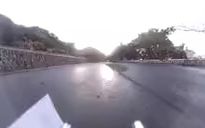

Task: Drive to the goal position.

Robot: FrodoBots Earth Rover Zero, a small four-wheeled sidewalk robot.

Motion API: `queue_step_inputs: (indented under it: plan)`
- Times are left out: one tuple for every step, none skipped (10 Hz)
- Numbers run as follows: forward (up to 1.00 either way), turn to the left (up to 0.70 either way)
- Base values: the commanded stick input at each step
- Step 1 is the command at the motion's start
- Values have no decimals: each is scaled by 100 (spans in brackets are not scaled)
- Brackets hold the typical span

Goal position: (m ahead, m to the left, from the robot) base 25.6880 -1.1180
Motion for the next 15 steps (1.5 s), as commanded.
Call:
queue_step_inputs:
  plan:
    - [50,-48]
    - [50,-5]
    - [50,-2]
    - [50,0]
    - [50,0]
    - [50,0]
    - [50,-30]
    - [50,-46]
    - [50,-49]
    - [50,-19]
    - [50,0]
    - [50,0]
    - [50,-8]
    - [50,-43]
    - [50,-50]
